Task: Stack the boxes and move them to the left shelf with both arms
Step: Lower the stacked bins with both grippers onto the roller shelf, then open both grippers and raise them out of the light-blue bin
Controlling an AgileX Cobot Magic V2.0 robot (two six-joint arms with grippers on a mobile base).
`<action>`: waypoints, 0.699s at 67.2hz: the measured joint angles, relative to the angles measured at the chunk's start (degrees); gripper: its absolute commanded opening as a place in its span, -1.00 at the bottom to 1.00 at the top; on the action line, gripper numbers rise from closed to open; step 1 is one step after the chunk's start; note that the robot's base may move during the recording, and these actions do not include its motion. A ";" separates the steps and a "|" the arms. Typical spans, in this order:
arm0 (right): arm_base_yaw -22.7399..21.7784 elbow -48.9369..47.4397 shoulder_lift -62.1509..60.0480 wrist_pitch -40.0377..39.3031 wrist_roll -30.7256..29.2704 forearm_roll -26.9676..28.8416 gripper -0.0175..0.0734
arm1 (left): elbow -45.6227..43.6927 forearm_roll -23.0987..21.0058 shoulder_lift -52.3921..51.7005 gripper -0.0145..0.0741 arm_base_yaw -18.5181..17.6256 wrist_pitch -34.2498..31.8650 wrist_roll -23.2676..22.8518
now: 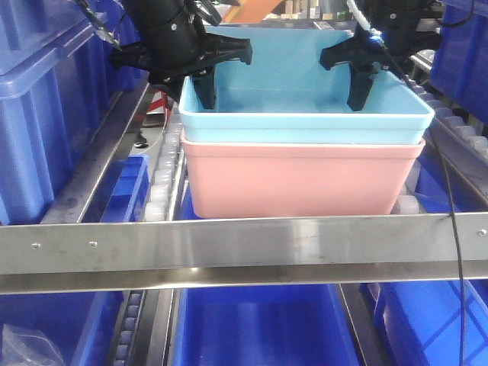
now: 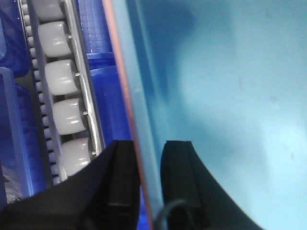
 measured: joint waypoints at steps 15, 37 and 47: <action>0.00 -0.02 0.00 0.11 0.00 0.00 -0.16 | 0.00 -0.44 0.22 -0.45 0.00 0.08 0.11; 0.48 -0.23 0.13 -1.37 -0.87 2.79 0.73 | -0.42 -4.79 0.22 0.36 -0.89 -1.26 1.76; 0.57 -0.59 0.13 -1.17 -0.91 3.82 0.73 | -0.57 -5.20 0.22 0.38 -1.02 -0.40 1.76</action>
